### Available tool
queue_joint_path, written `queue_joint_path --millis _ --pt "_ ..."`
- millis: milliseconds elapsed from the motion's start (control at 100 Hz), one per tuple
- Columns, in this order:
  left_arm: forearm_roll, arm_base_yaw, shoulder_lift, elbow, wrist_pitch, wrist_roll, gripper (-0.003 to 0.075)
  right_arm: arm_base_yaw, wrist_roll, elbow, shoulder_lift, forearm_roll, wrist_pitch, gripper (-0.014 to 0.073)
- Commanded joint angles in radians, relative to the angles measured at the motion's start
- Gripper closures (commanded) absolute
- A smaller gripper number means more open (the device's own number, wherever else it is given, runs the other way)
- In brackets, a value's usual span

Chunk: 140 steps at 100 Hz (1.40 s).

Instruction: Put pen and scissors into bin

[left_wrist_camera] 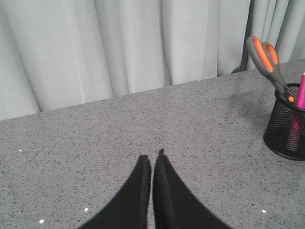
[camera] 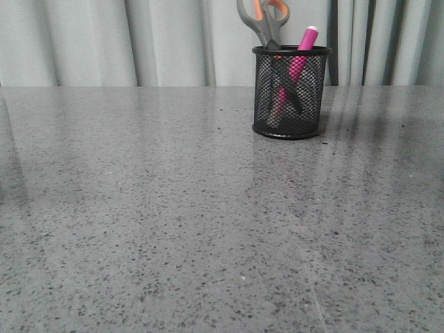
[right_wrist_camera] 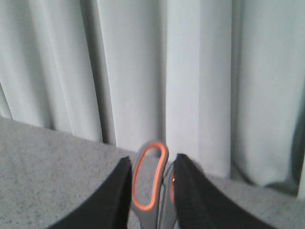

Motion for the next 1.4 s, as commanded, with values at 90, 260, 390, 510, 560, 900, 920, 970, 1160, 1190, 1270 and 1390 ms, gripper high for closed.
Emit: queue_joint_path --millis 90,260,390,510,560,900,920,970,1160,1190,1270,1390 --pt "-0.018 0.004 -0.007 -0.027 -0.026 -0.002 0.0739 0.000 -0.080 0.004 -0.159 -0.019 -0.013 0.0654" --pt "-0.028 0.004 -0.024 -0.019 -0.030 0.032 0.0739 0.000 -0.080 0.138 -0.309 -0.019 -0.028 0.0669" --pt "-0.163 0.004 -0.093 0.045 -0.088 0.132 0.0739 0.000 -0.080 0.309 -0.455 -0.019 -0.064 0.0670" --pt "-0.333 0.004 -0.189 0.134 -0.131 0.265 0.0739 0.000 -0.080 0.479 -0.613 -0.019 -0.097 0.0670" --pt "-0.393 0.004 -0.234 0.176 -0.140 0.323 0.0739 0.000 -0.080 0.543 -0.692 -0.019 -0.097 0.0670" --pt "-0.525 0.004 -0.588 0.457 -0.250 0.371 0.0739 0.000 -0.080 0.872 -1.026 -0.015 -0.099 0.0670" --pt "-0.528 0.004 -0.609 0.466 -0.257 0.371 0.0739 0.000 -0.080 0.886 -1.038 -0.015 -0.099 0.0670" --pt "-0.535 0.004 -0.654 0.502 -0.279 0.371 0.0739 0.000 -0.080 0.913 -1.062 -0.008 -0.099 0.0670" --pt "-0.601 0.004 -0.765 0.579 -0.331 0.369 0.0739 0.000 -0.080 0.962 -1.105 0.100 -0.102 0.0670" --pt "-0.608 0.004 -0.769 0.584 -0.331 0.369 0.0739 0.000 -0.080 0.962 -1.105 0.102 -0.104 0.0670" --pt "-0.643 0.004 -0.775 0.589 -0.331 0.369 0.0739 0.000 -0.080 0.962 -1.105 0.102 -0.118 0.0670" --pt "-0.649 0.004 -0.775 0.590 -0.323 0.369 0.0739 0.000 -0.080 0.962 -1.105 0.102 -0.135 0.0670"
